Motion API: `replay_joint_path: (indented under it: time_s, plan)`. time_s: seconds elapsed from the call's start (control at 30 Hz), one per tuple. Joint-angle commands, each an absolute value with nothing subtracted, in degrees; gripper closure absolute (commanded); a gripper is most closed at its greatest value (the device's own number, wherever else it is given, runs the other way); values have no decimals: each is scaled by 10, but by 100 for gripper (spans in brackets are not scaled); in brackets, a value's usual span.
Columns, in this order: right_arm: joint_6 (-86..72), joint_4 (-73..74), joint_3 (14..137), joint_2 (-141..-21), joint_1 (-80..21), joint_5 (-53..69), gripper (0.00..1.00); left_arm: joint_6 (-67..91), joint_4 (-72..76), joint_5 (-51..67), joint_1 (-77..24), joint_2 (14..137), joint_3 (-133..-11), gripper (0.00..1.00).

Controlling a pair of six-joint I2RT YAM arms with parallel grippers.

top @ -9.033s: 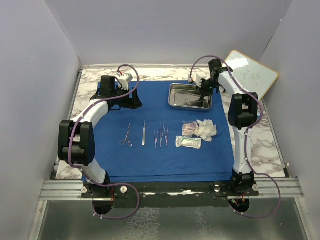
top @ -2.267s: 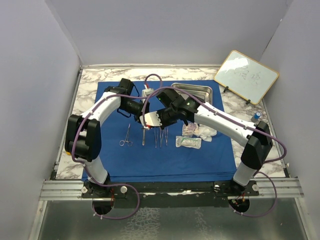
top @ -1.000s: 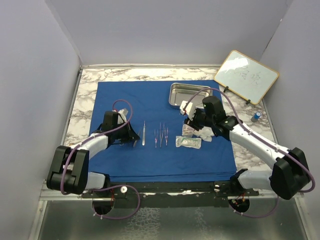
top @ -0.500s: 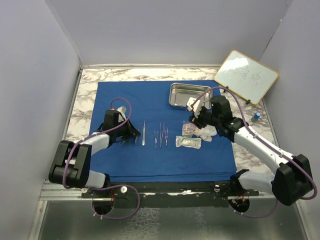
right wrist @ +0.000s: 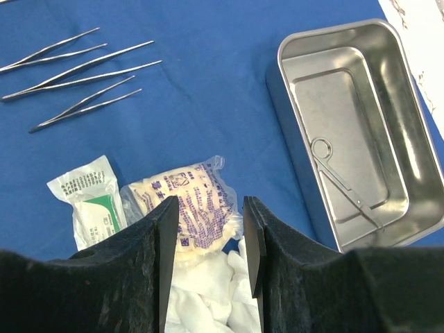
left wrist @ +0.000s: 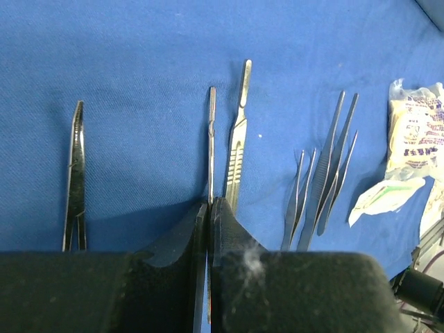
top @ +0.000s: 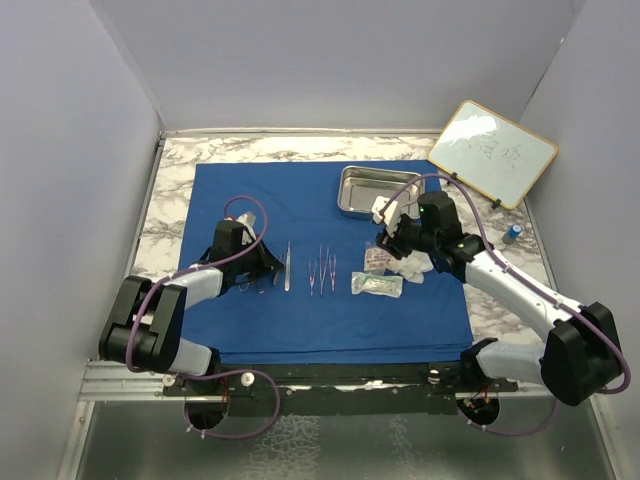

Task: Open and lay out the surgical kit
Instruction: Place the medical item in the surgical kit.

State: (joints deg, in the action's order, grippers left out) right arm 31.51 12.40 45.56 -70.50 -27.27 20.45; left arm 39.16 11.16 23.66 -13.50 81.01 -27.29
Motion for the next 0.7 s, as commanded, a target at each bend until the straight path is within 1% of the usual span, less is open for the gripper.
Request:
replay_joint_path:
  time_s: [0.0,0.13,0.43,0.53,0.67]
  plan:
    - [311,117,454,-705,-269,221,57,393,106,203,-130,801,-271,97]
    - [312,118,453,-704,-269,222,57,404,109,201,-129,803,-269,97]
    - [311,120,454,-708,-267,227,57,429,108,211,-129,810,-265,93]
    - [310,120,455,-709,-267,229,57,433,103,210,-129,811,-266,87]
    - [310,120,456,-712,-266,231,57,434,98,209,-129,811,-265,86]
